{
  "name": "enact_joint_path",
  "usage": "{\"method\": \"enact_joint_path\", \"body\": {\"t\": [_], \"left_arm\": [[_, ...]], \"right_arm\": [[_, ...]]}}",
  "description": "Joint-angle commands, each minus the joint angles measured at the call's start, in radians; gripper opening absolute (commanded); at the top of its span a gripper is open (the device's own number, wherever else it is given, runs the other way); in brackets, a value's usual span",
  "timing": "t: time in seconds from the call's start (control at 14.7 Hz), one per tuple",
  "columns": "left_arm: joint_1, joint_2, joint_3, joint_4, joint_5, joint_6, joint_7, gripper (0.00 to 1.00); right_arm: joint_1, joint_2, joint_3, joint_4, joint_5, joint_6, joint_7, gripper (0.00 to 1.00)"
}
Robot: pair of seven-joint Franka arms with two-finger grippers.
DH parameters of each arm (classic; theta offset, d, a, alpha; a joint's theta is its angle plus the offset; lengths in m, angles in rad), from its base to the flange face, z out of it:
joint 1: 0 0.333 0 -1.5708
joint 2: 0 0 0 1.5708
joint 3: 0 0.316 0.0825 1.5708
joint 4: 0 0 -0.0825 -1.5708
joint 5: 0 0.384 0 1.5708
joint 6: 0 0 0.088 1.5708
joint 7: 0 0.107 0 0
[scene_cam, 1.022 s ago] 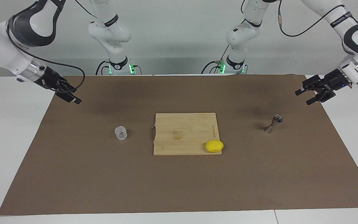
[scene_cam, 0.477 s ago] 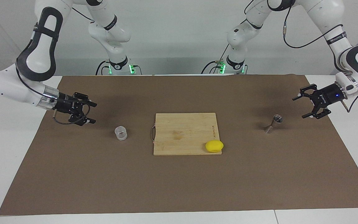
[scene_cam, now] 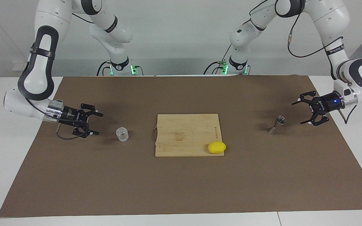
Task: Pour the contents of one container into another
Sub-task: 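Move the left gripper to the dark cup while the right gripper reaches the clear cup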
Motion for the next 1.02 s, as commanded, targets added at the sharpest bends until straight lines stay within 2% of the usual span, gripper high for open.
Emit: {"method": "enact_joint_path", "body": {"t": [0.0, 0.41, 0.61, 0.95], "left_arm": [[0.037, 0.068, -0.010, -0.021, -0.108, -0.090, 0.202, 1.00], [0.060, 0.151, -0.012, -0.058, -0.160, -0.144, 0.411, 1.00], [0.066, 0.209, -0.012, -0.058, -0.181, -0.152, 0.493, 1.00], [0.072, 0.235, -0.010, -0.074, -0.206, -0.139, 0.546, 1.00]], "right_arm": [[-0.021, 0.026, 0.013, -0.018, 0.049, -0.001, -0.002, 1.00], [-0.156, 0.120, 0.186, -0.021, 0.077, 0.022, -0.092, 1.00], [-0.169, 0.181, 0.203, -0.003, 0.079, 0.024, -0.138, 1.00], [-0.170, 0.201, 0.220, 0.014, 0.135, 0.055, -0.140, 1.00]]}}
